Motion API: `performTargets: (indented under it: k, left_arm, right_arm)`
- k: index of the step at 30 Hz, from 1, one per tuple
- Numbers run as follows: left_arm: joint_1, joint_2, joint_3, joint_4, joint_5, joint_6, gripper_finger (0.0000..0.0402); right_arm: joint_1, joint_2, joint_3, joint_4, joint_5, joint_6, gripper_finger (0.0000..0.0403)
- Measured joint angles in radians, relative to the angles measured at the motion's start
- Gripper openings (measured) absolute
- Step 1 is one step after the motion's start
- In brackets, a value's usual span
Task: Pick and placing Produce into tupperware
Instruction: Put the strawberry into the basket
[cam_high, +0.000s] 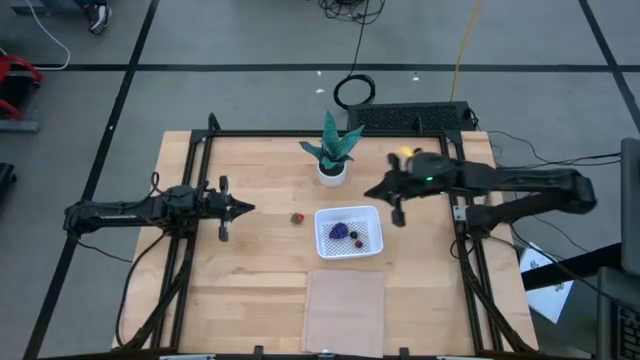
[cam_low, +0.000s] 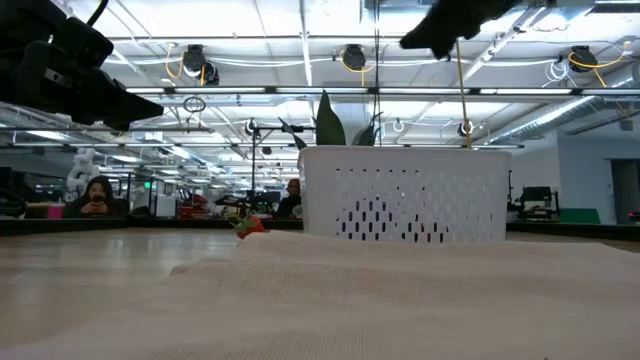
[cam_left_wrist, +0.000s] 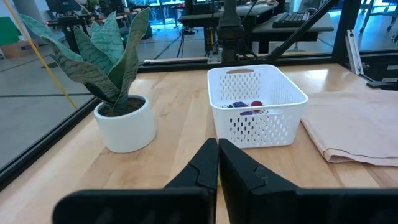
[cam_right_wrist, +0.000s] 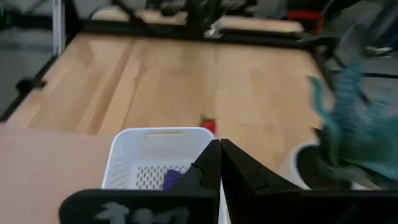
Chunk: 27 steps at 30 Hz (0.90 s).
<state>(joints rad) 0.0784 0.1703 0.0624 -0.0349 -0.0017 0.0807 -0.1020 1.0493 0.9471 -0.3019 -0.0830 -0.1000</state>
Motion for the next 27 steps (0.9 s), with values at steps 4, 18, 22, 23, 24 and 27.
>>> performTargets:
  k: [4, 18, 22, 23, 24, 27]
  left_arm:
    - [0.0, 0.0, 0.0, 0.0, 0.0, 0.0, 0.0017]
    - [0.0, 0.0, 0.0, 0.002, -0.001, -0.005, 0.0017]
    - [0.0, 0.0, 0.0, 0.003, -0.005, -0.008, 0.0017]
    - [0.0, 0.0, 0.0, 0.003, -0.008, -0.012, 0.0017]
    - [0.0, 0.0, 0.0, 0.003, -0.01, -0.012, 0.0017]
    - [0.0, 0.0, 0.0, 0.002, -0.011, -0.012, 0.0017]
  right_arm:
    - [-0.031, -0.161, -0.12, 0.04, 0.002, 0.059, 0.0]
    - [-0.036, -0.41, -0.494, 0.36, -0.072, 0.208, 0.0]
    - [-0.036, -0.425, -0.559, 0.497, -0.019, 0.261, 0.0]
    - [-0.036, -0.43, -0.573, 0.515, 0.008, 0.27, 0.0]
    - [-0.036, -0.437, -0.584, 0.523, 0.034, 0.271, 0.0]
    - [-0.036, -0.462, -0.603, 0.496, 0.064, 0.254, 0.0]
